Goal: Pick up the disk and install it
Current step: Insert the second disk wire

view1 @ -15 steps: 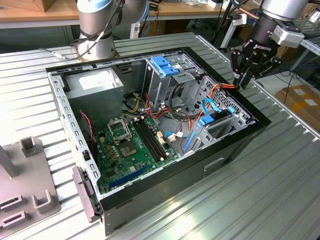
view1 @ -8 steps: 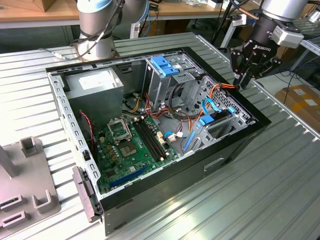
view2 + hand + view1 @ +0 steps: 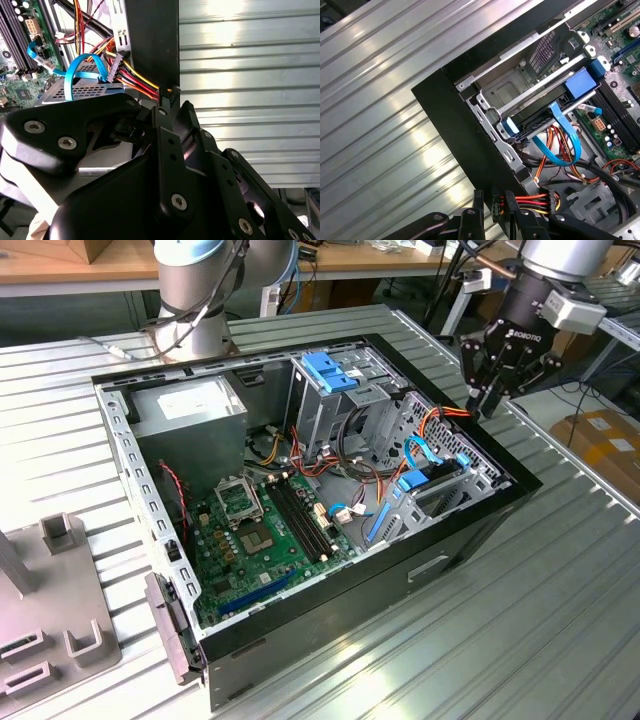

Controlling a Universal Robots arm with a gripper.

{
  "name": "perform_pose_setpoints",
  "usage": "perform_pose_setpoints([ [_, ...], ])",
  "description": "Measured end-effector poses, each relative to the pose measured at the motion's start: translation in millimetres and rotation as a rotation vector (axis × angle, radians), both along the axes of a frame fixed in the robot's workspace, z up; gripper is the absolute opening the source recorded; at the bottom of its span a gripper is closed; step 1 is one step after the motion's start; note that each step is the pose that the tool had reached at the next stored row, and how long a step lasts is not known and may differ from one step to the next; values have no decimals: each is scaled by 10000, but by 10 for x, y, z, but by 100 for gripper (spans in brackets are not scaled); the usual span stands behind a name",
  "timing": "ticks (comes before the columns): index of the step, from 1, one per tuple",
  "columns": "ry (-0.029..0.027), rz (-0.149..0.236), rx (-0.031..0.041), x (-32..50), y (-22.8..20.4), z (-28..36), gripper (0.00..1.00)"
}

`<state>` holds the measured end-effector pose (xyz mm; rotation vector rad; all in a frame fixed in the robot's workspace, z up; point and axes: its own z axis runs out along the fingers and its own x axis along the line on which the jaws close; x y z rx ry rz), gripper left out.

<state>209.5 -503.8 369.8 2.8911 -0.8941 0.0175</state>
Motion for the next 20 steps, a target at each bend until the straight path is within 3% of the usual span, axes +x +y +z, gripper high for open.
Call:
perform_pose_setpoints([
  [4,24,0,-153,12,18,-1,30],
  [20,25,0,-176,12,24,-4,30],
])
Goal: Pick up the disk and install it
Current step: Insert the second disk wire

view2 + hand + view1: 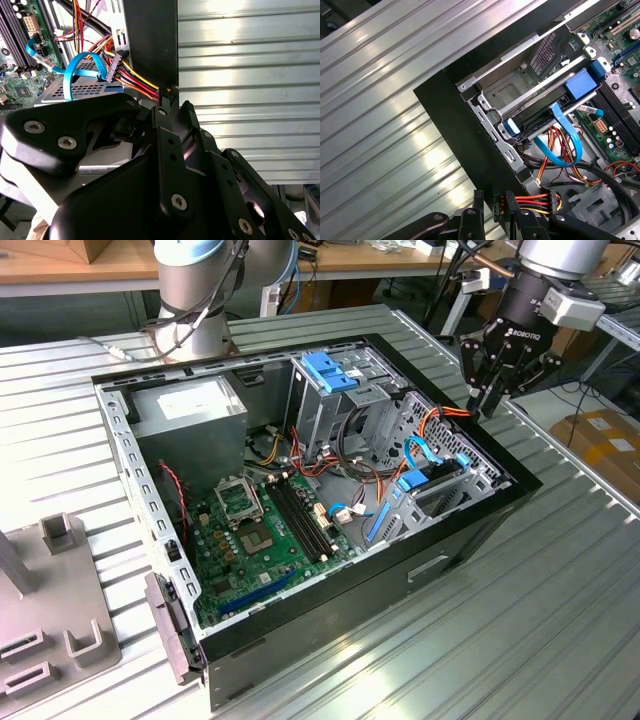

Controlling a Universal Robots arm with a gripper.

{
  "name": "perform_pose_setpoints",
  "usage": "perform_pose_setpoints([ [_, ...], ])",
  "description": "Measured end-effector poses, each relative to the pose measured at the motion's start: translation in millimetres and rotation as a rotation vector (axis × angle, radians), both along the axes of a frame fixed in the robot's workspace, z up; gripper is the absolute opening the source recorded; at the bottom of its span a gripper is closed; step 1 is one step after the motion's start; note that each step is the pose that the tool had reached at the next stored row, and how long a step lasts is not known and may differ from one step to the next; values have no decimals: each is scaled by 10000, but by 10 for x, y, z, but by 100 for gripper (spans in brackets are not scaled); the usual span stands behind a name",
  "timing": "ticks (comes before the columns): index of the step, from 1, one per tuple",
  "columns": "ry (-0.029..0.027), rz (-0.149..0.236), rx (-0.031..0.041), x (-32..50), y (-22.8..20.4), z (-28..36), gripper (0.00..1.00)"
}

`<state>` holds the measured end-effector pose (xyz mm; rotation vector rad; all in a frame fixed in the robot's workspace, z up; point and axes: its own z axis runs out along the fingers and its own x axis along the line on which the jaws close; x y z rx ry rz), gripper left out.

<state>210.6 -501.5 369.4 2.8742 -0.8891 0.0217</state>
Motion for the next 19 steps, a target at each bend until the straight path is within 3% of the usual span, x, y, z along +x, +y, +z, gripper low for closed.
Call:
perform_pose_setpoints([
  [4,3,0,-26,0,1,-2,30],
  [7,11,0,-148,0,1,-2,30],
  [12,11,4,-153,0,1,-12,30],
  [14,10,208,-157,1,2,-16,30],
  [17,10,510,-358,-17,12,-19,30],
  [19,10,578,-396,-40,14,-31,30],
])
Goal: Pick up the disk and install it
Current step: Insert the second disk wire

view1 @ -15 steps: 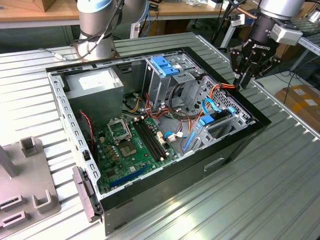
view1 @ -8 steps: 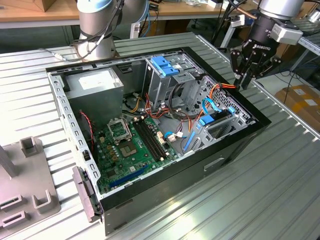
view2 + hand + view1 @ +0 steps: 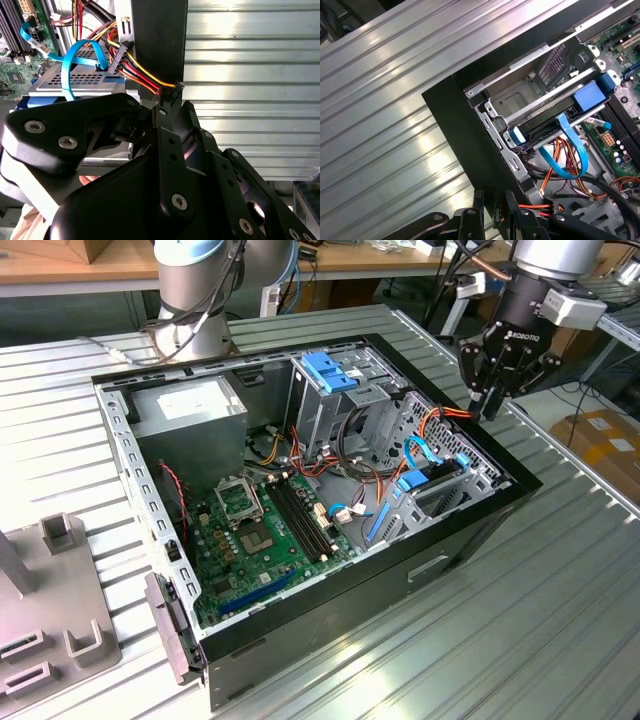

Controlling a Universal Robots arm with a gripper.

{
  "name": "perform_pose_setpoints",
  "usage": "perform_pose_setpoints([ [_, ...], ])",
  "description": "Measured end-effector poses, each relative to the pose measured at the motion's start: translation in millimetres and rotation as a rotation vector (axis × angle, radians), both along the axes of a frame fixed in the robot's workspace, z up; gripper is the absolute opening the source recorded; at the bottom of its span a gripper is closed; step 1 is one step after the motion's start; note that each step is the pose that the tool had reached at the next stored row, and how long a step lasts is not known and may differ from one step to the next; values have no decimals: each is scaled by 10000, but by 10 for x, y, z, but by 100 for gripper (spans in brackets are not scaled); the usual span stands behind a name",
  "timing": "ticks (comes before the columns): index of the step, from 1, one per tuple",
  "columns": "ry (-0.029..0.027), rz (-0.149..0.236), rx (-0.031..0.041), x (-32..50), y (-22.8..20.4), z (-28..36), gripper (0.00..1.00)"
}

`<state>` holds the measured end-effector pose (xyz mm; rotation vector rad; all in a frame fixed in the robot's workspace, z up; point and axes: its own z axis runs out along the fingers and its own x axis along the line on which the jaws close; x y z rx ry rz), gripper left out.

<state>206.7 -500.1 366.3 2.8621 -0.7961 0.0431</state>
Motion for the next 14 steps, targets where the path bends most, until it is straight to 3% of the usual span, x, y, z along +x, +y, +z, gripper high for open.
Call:
perform_pose_setpoints([
  [14,-1,12,6,2,16,25,30],
])
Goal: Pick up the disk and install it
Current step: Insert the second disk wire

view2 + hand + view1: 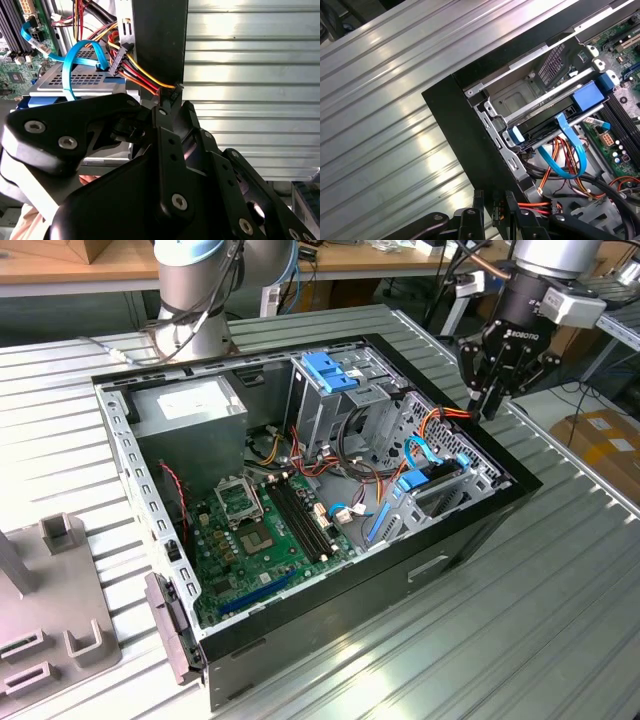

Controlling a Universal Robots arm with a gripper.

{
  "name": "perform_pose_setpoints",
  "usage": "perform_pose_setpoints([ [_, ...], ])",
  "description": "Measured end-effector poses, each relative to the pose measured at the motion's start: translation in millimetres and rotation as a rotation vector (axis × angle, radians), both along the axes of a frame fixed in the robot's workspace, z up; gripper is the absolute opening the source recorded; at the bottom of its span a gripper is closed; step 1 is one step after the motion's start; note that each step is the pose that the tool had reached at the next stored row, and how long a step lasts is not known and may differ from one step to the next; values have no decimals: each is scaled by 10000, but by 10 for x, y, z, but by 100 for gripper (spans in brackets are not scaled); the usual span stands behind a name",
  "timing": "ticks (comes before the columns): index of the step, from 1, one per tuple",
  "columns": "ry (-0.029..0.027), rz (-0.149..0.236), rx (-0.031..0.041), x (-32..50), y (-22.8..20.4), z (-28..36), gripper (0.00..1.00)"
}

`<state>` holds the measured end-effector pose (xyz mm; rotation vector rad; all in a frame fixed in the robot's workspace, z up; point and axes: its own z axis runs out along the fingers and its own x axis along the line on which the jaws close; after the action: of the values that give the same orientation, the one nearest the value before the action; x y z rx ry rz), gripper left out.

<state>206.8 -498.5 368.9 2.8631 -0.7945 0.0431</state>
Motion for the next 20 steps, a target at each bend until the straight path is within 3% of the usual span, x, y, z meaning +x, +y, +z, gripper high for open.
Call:
perform_pose_setpoints([
  [14,0,0,29,0,3,-1,29],
  [16,0,0,29,0,3,-2,16],
  [20,0,0,31,0,3,-2,16],
])
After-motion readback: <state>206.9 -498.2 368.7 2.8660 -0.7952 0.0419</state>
